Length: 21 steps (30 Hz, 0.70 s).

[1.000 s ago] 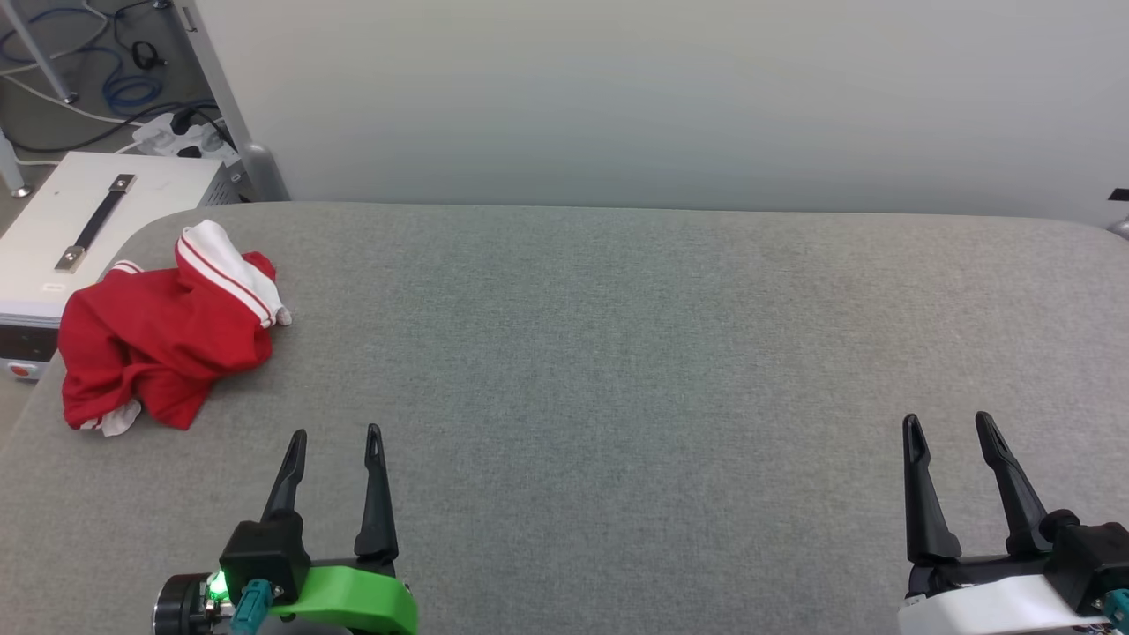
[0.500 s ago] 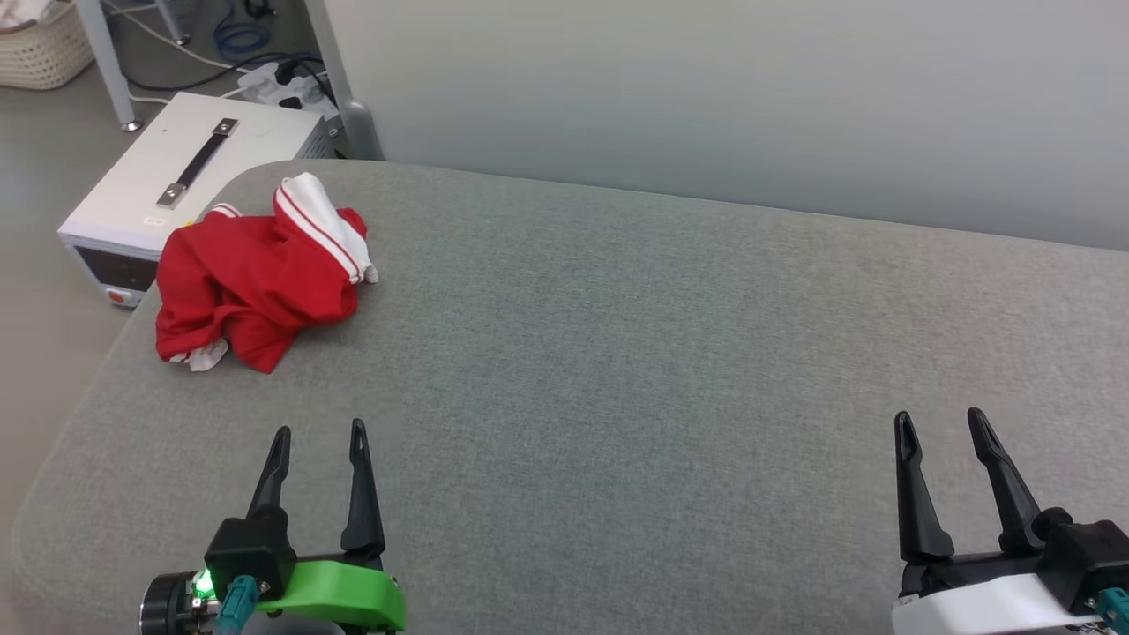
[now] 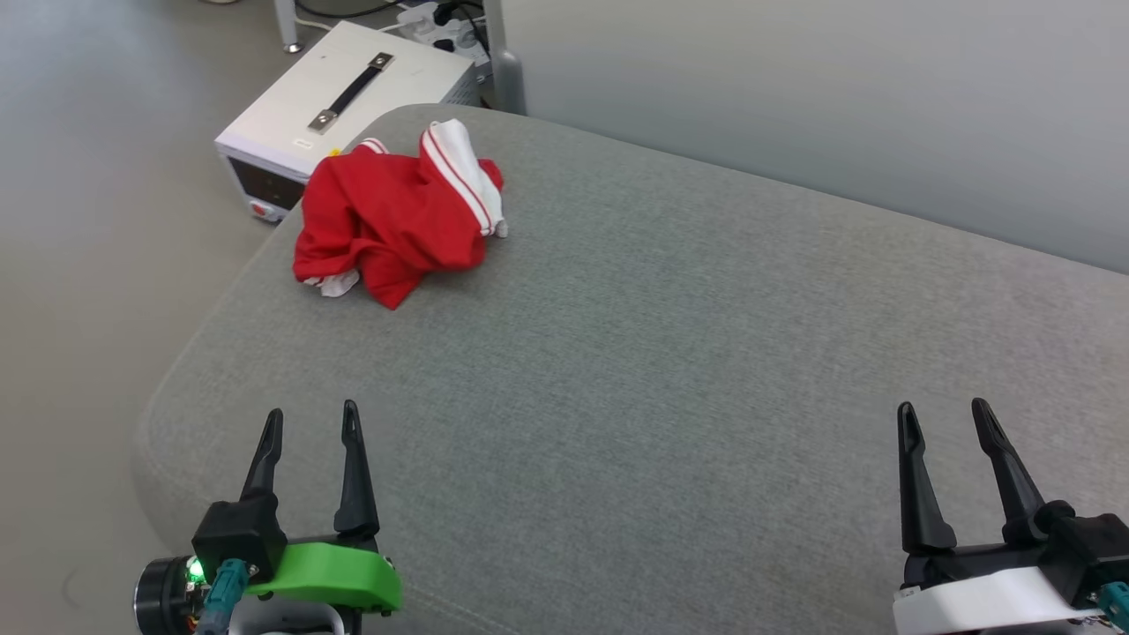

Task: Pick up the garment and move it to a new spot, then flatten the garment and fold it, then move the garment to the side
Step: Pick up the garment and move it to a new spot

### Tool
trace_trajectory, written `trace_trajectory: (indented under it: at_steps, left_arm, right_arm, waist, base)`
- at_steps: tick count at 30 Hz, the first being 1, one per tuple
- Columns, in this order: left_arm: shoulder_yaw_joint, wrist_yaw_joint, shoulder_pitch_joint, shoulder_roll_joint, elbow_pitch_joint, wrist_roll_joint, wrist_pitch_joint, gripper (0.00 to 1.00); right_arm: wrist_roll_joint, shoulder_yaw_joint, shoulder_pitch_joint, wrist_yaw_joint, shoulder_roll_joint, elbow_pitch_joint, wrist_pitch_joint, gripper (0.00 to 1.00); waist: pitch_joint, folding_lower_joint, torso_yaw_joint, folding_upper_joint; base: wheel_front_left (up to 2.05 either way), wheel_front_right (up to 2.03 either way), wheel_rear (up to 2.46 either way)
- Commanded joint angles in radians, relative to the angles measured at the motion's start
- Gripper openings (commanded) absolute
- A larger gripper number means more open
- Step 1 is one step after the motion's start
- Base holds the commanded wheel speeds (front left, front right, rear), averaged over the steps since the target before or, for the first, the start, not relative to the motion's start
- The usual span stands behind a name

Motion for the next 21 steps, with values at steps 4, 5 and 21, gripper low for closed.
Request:
trace_trajectory:
  at_steps: [4,5,21]
  left_arm:
    - [0.014,0.009,-0.01,-0.004,-0.001,-0.021,-0.006,1.0]
    - [0.018,0.012,-0.009,-0.004,-0.002,-0.026,-0.006,1.0]
    - [0.05,0.017,-0.001,-0.004,0.0,-0.043,-0.006,1.0]
  right_arm:
    - [-0.015,0.008,-0.021,-0.001,-0.001,-0.007,-0.008,1.0]
    - [-0.018,0.01,-0.022,-0.001,-0.001,-0.008,-0.008,1.0]
    - [-0.018,0.024,-0.028,-0.001,-0.001,-0.004,-0.008,1.0]
  waist:
    - [0.029,0.0,0.124,0.0]
    - [0.03,0.0,0.136,0.0]
    - [0.027,0.0,0.178,0.0]
  base:
    - [0.0,0.0,0.0]
    - [0.0,0.0,0.0]
    - [0.0,0.0,0.0]
